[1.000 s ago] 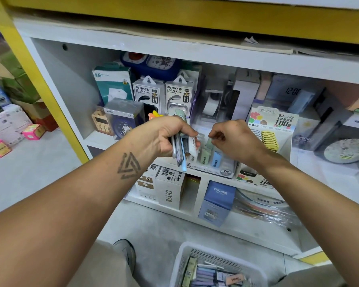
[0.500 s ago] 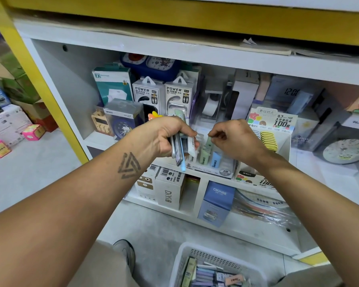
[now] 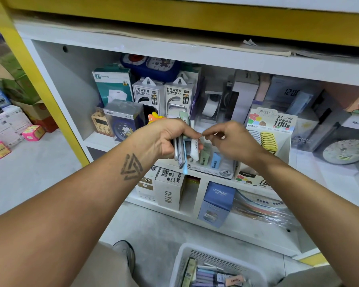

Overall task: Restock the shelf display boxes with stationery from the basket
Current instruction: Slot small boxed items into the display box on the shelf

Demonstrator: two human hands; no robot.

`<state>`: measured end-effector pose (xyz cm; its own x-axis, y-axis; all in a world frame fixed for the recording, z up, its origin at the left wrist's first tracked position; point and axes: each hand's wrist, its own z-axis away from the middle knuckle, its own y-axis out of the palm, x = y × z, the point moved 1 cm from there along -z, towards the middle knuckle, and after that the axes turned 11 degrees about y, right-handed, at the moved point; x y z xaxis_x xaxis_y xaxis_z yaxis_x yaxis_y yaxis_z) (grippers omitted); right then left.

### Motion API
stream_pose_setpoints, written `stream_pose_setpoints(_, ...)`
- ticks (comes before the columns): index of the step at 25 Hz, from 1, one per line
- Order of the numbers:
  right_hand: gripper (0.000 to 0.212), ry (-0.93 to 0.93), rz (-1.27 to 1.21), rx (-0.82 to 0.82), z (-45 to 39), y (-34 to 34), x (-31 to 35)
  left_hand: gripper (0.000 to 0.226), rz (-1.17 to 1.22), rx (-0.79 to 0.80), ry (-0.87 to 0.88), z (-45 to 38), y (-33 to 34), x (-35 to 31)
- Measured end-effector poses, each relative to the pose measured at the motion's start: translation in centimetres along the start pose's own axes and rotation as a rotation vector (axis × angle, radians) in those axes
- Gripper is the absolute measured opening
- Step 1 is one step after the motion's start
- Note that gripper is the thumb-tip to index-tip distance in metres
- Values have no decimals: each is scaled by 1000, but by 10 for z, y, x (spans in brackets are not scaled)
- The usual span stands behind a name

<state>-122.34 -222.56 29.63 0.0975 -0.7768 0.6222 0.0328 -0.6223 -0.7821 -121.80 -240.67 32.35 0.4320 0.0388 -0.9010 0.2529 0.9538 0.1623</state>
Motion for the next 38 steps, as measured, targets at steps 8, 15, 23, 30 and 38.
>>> stream_pose_setpoints(8, 70, 114, -500, 395, 22, -18, 4, 32, 150, 32, 7, -2, 20, 0)
stream_pose_setpoints(15, 38, 148, -515, 216, 21, -31, -1, 14, 161, -35, 19, -9, 28, -2)
stream_pose_setpoints(23, 9, 123, -511, 44, 17, -45, -15, 8, 181, -105, 4, -14, 17, -6)
stream_pose_setpoints(30, 5, 40, -430, 29, 15, -44, -8, 19, 185, -119, 20, -13, 9, -8)
stream_pose_setpoints(38, 21, 62, -124, -220, -6, -31, -14, 12, 197, -144, 15, -10, -6, -7)
